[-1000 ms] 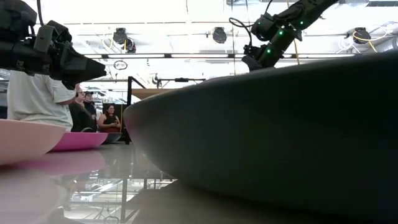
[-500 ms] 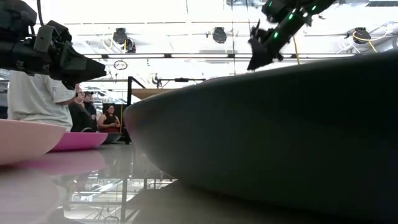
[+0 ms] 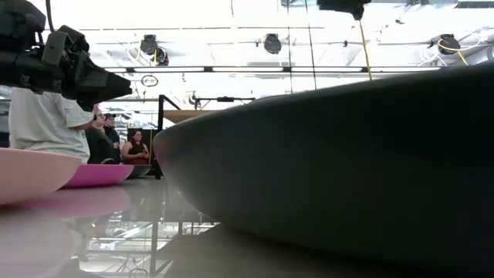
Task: Place and stack plates onto a shelf
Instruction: Stack the top black plate on top of the purple plate on the shelf
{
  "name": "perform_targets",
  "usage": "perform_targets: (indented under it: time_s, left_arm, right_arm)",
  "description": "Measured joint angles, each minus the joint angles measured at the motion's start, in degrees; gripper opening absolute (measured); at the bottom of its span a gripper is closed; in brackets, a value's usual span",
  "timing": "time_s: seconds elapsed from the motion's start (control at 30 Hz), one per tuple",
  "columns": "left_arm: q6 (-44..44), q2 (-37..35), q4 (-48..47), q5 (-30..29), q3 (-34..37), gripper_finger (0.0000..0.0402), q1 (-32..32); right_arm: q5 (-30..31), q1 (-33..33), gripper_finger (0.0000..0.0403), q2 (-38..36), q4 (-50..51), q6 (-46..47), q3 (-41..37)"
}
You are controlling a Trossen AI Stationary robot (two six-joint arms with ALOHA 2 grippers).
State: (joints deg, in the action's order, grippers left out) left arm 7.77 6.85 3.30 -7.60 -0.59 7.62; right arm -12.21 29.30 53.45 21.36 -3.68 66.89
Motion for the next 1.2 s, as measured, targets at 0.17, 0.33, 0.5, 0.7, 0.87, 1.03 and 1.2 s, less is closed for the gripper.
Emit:
perform_targets:
  time_s: [0.17,0.33,0.5,0.7,0.87,1.03,1.2]
  left_arm:
    - [0.1,0.0,1.6,0.0,0.0,0.0145,0.0]
    - [-0.9,0.0,2.6,0.0,0.0,0.0145,0.0]
    - [-0.2,0.0,8.7,0.0,0.0,0.0145,0.0]
    - [6.2,0.0,16.6,-0.4,0.0,0.0145,0.1]
    - [4.4,0.1,18.5,-2.4,0.0,0.0145,0.2]
    - [4.3,1.2,13.0,-5.0,-4.0,0.0145,0.2]
    - [4.8,7.0,-5.8,-5.0,-15.8,0.0145,0.2]
  right_arm:
    - [-0.1,-5.9,0.0098,-4.4,-1.9,1.8,-6.4]
    - [-0.1,-11.9,0.0098,-9.0,-10.8,3.9,-16.8]
    - [-0.1,-17.9,0.0098,-11.2,-21.3,5.0,-27.2]
    - [-0.1,-24.2,0.0098,-11.3,-36.6,7.3,-37.9]
    - [-0.1,-26.6,0.0098,-11.4,-45.7,7.0,-42.7]
    - [0.0,-26.8,0.0098,-11.4,-46.5,4.2,-43.1]
    - [0.1,-26.8,0.0098,-11.6,-46.8,3.0,-43.1]
